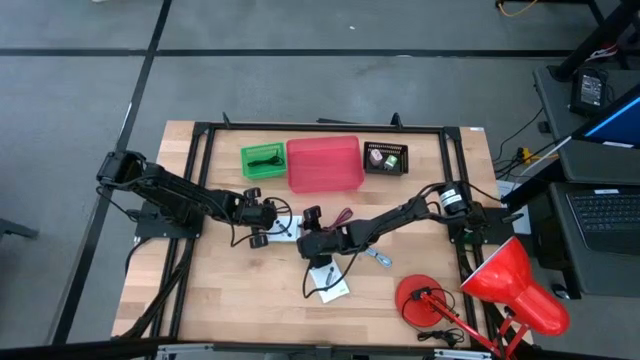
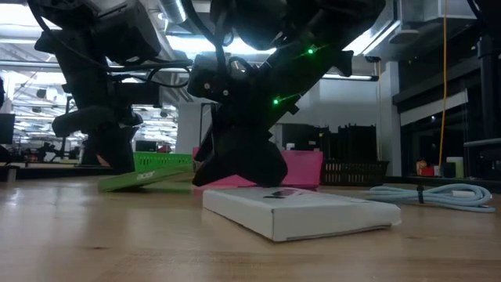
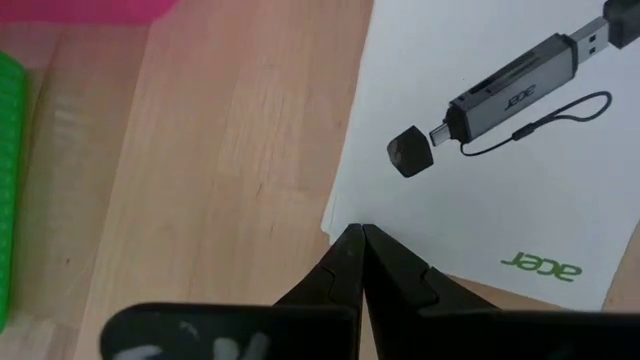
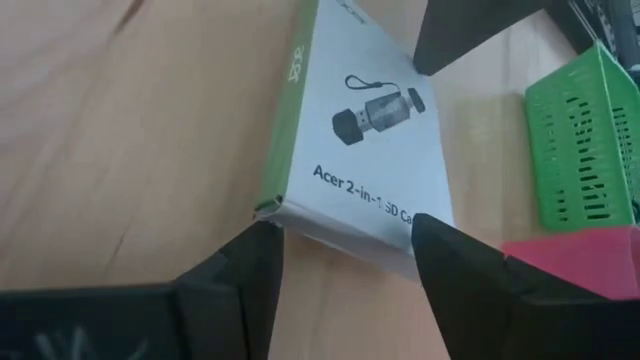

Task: Pick and place items into bin
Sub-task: Put the top white card reader box into the red bin

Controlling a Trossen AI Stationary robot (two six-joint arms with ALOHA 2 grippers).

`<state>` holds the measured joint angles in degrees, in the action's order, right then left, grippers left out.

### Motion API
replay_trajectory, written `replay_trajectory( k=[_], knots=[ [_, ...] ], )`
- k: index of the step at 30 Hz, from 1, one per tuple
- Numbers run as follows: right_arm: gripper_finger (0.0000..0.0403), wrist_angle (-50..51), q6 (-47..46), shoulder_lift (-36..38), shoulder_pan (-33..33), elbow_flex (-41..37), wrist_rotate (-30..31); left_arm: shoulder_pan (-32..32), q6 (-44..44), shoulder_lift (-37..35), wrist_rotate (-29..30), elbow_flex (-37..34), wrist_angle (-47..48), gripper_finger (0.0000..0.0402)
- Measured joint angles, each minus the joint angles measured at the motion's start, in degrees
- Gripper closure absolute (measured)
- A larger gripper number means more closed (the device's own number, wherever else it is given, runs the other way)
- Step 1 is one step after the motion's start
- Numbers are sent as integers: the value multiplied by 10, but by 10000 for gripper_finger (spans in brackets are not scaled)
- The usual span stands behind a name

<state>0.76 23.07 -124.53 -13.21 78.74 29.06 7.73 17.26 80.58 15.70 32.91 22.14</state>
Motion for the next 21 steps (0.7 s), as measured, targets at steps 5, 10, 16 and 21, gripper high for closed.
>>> replay_trajectory(
  k=[5,10,16,21],
  knots=[
    [203,-1,1,0,0,0,0,0,0,0,0,0,-1,398],
    [203,-8,24,0,-2,0,-3,0,0,0,0,0,-3,398],
    [204,-31,31,0,-2,0,-22,0,-15,0,-7,-1,-20,398],
    [230,-30,31,0,-2,0,-22,0,-16,1,-8,-1,-31,398]
  ],
)
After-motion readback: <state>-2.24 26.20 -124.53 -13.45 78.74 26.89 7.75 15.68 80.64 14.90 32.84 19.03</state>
